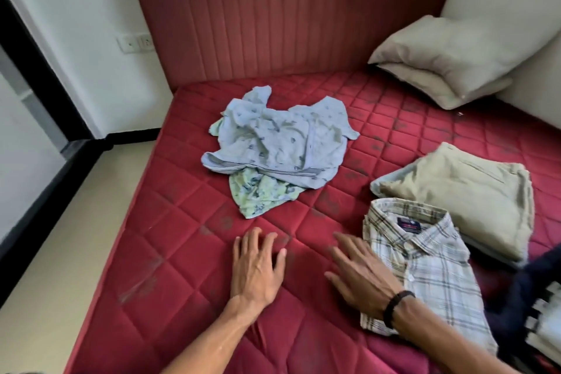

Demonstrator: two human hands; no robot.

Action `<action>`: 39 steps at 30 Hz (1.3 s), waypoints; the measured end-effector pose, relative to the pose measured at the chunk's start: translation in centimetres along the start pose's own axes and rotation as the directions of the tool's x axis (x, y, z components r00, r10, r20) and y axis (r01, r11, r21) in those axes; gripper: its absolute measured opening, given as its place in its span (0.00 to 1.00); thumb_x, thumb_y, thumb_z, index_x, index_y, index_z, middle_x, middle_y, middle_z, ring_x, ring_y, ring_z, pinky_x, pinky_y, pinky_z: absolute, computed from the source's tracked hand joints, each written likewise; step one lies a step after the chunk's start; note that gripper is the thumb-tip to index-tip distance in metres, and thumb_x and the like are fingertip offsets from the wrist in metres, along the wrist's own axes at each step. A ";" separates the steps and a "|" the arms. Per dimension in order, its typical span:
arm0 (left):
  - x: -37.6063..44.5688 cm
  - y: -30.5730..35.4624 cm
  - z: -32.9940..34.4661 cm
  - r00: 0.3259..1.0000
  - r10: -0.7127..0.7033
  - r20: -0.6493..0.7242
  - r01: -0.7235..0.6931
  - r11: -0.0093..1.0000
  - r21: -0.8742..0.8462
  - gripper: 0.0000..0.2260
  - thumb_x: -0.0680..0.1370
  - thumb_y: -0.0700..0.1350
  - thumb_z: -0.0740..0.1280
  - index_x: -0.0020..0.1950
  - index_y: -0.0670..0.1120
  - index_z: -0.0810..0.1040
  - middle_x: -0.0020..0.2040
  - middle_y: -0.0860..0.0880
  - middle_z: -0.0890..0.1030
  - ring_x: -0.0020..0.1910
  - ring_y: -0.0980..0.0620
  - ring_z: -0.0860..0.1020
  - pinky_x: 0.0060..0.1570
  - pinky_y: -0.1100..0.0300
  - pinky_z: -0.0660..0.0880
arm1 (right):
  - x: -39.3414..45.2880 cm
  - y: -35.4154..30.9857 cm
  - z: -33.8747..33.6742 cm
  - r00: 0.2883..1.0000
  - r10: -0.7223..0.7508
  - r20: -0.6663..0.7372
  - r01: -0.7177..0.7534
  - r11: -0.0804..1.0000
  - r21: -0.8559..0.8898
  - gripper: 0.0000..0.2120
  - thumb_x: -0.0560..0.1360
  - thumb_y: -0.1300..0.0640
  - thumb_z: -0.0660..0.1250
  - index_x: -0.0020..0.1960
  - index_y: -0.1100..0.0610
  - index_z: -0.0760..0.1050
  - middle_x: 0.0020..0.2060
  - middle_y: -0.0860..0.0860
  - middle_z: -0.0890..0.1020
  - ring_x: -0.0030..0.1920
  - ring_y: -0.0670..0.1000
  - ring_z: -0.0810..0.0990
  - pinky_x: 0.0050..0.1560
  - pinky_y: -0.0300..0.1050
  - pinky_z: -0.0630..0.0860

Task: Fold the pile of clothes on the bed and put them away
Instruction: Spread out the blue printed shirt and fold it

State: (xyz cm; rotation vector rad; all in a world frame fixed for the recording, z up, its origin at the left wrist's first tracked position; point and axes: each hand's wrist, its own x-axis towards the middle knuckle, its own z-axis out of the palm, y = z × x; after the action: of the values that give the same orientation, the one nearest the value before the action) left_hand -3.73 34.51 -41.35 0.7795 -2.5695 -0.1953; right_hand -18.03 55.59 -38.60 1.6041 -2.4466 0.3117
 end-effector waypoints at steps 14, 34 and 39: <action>6.3 -12.5 1.0 0.988 -0.147 0.050 0.144 0.988 0.051 0.30 0.82 0.66 0.49 0.79 0.54 0.68 0.81 0.44 0.64 0.82 0.45 0.60 0.79 0.41 0.56 | 25.2 -1.5 4.8 0.990 0.132 0.049 -0.132 0.991 -0.004 0.14 0.80 0.57 0.68 0.64 0.56 0.78 0.68 0.60 0.73 0.64 0.66 0.72 0.58 0.63 0.77; 9.9 -11.3 -2.6 0.830 -0.485 0.275 0.551 0.639 -0.537 0.48 0.75 0.66 0.70 0.84 0.45 0.51 0.77 0.43 0.71 0.75 0.42 0.70 0.75 0.46 0.63 | 21.5 -11.8 -14.9 0.984 0.033 0.175 -0.153 0.665 0.731 0.15 0.70 0.50 0.60 0.32 0.60 0.68 0.24 0.45 0.67 0.25 0.43 0.63 0.29 0.42 0.63; 11.5 -9.0 -7.1 0.800 -0.471 0.371 0.552 0.337 -0.763 0.35 0.67 0.58 0.81 0.71 0.55 0.72 0.66 0.46 0.82 0.59 0.50 0.81 0.64 0.55 0.75 | 22.3 -13.8 -27.1 0.987 0.151 0.059 -0.100 0.278 0.955 0.14 0.75 0.61 0.59 0.39 0.67 0.79 0.39 0.63 0.82 0.41 0.62 0.79 0.43 0.54 0.76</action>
State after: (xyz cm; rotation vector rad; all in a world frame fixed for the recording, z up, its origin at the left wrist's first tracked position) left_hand -4.56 20.56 -33.02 1.1154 -1.7535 -1.5970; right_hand -12.76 38.31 -5.51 1.5824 -2.3746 2.2172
